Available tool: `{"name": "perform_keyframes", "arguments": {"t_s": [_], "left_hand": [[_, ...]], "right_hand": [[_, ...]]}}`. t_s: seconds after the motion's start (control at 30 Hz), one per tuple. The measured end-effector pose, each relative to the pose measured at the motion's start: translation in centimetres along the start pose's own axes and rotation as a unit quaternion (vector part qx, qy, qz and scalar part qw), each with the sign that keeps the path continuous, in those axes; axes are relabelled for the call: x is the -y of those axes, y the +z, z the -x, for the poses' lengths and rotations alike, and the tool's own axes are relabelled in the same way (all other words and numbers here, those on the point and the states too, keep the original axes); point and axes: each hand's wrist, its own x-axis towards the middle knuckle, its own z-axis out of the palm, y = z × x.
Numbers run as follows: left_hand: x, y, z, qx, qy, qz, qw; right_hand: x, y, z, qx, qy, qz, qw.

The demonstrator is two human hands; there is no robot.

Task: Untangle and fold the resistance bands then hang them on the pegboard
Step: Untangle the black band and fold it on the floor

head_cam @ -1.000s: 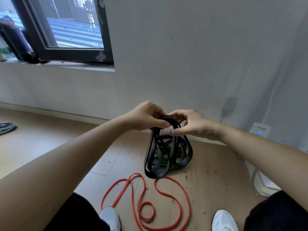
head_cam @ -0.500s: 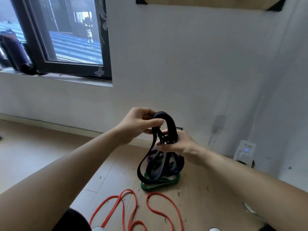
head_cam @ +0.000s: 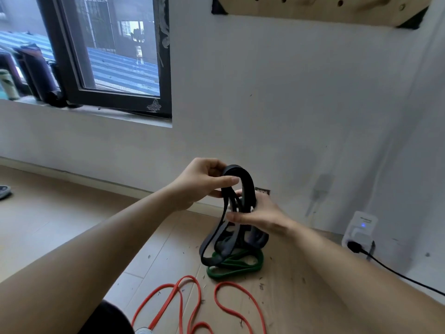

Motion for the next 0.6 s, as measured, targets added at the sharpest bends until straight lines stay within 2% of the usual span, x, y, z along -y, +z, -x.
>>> {"name": "perform_keyframes", "arguments": {"t_s": [0.1,0.23,0.47,0.6], "left_hand": [[0.1,0.3,0.1,-0.017,-0.002,0.042,0.999],[0.7,-0.1,0.0,-0.049,-0.003,0.075,0.996],[3.0,-1.4,0.0,-0.089,-0.039,0.092,0.991],[5.8,-1.3,-0.4,-0.078,-0.092,0.104,0.987]], "right_hand": [[-0.3,3.1,0.5,-0.068,-0.006,-0.137,0.988],[-0.9,5.4,0.5,-0.129,-0.02,-0.205,0.97],[-3.4,5.0,0.1,-0.11,-0.022,-0.076,0.991],[-6.2,4.1,0.1,-0.09,0.002,-0.048,0.995]]}}
